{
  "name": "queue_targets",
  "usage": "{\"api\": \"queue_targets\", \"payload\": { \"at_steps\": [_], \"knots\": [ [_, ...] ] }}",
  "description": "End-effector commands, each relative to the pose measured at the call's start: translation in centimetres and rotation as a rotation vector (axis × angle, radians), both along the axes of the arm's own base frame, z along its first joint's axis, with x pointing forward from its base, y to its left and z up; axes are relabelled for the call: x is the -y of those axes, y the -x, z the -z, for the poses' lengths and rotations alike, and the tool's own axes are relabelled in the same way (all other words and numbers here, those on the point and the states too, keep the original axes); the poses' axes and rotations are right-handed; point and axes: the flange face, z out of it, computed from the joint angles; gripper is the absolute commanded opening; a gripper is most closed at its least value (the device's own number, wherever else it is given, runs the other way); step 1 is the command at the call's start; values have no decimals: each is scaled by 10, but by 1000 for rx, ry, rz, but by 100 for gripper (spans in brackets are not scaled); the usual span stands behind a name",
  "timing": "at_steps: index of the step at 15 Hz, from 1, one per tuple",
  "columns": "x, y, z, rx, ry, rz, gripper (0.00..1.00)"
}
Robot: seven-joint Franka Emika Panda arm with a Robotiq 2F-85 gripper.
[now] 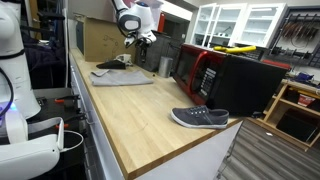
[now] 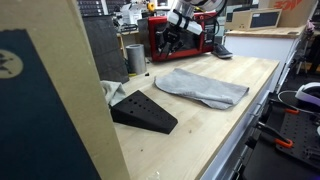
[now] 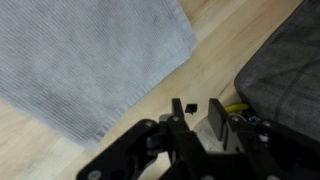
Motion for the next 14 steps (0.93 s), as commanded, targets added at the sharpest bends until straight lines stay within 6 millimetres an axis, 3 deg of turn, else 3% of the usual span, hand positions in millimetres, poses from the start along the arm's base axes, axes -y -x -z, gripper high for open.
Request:
{"api": "queue_targets", "payload": {
  "at_steps": [1,3,6,10,14],
  "knots": [
    [-3,-14,-13,28,1,17,66],
    [6,-11,-24,38,3,22,81],
    [37,6,-33,4,27,33,99],
    [87,30,-37,-68,88,-18,100],
    [118,57,-17,-204,84,-241,100]
  ]
}}
